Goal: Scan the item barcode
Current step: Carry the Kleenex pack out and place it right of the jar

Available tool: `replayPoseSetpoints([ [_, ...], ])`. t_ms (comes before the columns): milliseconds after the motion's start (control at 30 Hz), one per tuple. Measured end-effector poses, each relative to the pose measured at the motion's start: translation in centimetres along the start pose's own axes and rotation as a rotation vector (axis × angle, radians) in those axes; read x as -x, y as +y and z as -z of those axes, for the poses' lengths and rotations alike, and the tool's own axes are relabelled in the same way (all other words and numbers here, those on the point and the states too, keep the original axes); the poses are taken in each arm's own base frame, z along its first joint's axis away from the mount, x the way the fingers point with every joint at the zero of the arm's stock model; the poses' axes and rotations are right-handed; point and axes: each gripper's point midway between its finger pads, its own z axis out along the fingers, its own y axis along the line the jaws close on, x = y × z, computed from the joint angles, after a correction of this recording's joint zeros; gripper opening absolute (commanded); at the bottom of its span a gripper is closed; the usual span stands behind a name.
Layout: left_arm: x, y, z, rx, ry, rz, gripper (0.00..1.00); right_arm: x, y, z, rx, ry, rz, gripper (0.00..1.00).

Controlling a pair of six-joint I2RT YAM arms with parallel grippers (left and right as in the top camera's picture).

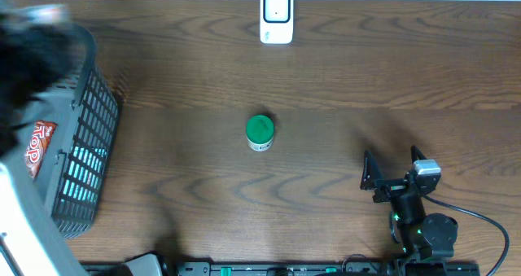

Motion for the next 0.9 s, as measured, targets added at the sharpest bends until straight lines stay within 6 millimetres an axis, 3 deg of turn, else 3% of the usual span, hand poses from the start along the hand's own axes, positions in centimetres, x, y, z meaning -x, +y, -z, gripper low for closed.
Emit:
replayPoseSetpoints([
  [67, -2.5, -6.5, -1.2, -0.172, 0.083, -0.116, 0.38, 0.0, 0.0, 0.0, 0.0, 0.0, 0.0, 0.99],
  [133, -4.9, -11.2, -2.9, -0.289, 0.159, -0.207, 0.4, 0.0, 0.0, 0.0, 0.0, 0.0, 0.0, 0.99],
  [200, -8.9, -15.7, -6.2, -0.359, 0.27, -0.305, 0.4, 0.0, 0.0, 0.0, 0.0, 0.0, 0.0, 0.99],
  [300, -15.3, -19.9, -11.3, -0.354, 0.418, -0.431, 0.4, 0.0, 0.0, 0.0, 0.0, 0.0, 0.0, 0.99],
  [367, -19.6, -21.6, -14.6, -0.322, 0.502, -0.503, 0.4, 0.0, 0.0, 0.0, 0.0, 0.0, 0.0, 0.99],
  [467, -25.3, -22.6, -19.1, -0.251, 0.609, -0.561, 0.4, 0.0, 0.0, 0.0, 0.0, 0.0, 0.0, 0.99],
  [633, -32.1, -21.6, -25.0, -0.104, 0.729, -0.524, 0.4, 0.0, 0.0, 0.0, 0.0, 0.0, 0.0, 0.99],
  [900, -41.5, -18.0, -30.6, 0.155, 0.859, -0.4, 0.4, 0.0, 0.0, 0.0, 0.0, 0.0, 0.0, 0.99],
])
